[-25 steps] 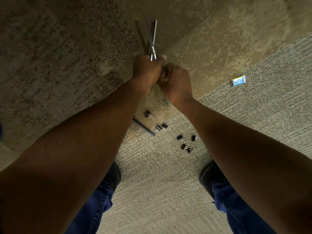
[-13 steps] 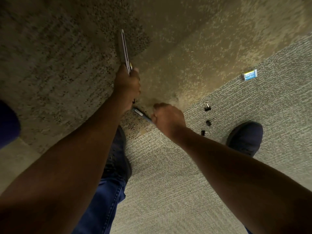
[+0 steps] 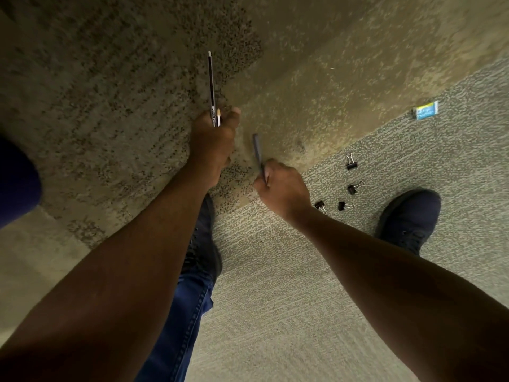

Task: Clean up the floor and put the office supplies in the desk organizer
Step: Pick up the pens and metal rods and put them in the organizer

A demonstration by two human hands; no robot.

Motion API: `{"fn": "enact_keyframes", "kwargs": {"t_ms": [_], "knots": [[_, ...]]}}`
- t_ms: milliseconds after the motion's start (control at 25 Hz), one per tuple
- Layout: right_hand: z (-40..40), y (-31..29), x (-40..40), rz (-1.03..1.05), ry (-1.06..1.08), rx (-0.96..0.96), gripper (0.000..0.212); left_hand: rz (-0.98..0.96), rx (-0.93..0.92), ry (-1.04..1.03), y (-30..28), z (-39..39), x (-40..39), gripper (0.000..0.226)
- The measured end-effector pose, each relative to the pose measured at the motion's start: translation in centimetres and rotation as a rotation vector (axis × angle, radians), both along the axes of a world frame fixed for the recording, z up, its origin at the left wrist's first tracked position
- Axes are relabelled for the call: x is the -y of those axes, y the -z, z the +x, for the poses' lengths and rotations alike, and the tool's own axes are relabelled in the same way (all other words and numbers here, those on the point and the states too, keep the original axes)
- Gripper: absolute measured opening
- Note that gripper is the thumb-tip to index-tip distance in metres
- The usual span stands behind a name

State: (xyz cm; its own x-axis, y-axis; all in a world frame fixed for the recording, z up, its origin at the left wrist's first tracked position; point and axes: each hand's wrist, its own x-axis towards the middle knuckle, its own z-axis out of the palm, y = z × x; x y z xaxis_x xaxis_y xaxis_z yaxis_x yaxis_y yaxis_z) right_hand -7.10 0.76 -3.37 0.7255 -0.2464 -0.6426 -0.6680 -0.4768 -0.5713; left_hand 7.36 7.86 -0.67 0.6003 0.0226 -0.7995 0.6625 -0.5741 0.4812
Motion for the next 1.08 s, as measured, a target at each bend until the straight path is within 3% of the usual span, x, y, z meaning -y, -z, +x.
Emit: {"fn": "enact_keyframes", "kwargs": {"t_ms": [200, 520, 680, 880, 1080], "knots": [[-0.8, -1.3, 5.5, 0.033, 0.321, -0.029, 0.006, -0.017, -0.075, 0.032, -2.9, -1.8, 1.0, 0.026], [-5.8, 0.4, 19.4, -0.39, 0.762, -0.16, 0.033, 0.019, -0.115, -0.028, -4.2, -2.9, 3.6, 0.032], [-6.4, 2.0, 23.6, -0.427, 0.665, -0.147, 0.051, 0.02, -0.087, -0.031, -3.1, -3.5, 4.8, 0.035], [-6.0, 2.1, 24.5, -0.391, 0.6, -0.123, 0.038, -0.013, -0.131, -0.032, -3.2, -4.7, 5.5, 0.022], [-6.2, -6.4, 22.3, -0.125, 0.532, -0.11, 0.036, -0.185, -0.256, -0.15, -10.7, -6.4, 6.8, 0.02]]}}
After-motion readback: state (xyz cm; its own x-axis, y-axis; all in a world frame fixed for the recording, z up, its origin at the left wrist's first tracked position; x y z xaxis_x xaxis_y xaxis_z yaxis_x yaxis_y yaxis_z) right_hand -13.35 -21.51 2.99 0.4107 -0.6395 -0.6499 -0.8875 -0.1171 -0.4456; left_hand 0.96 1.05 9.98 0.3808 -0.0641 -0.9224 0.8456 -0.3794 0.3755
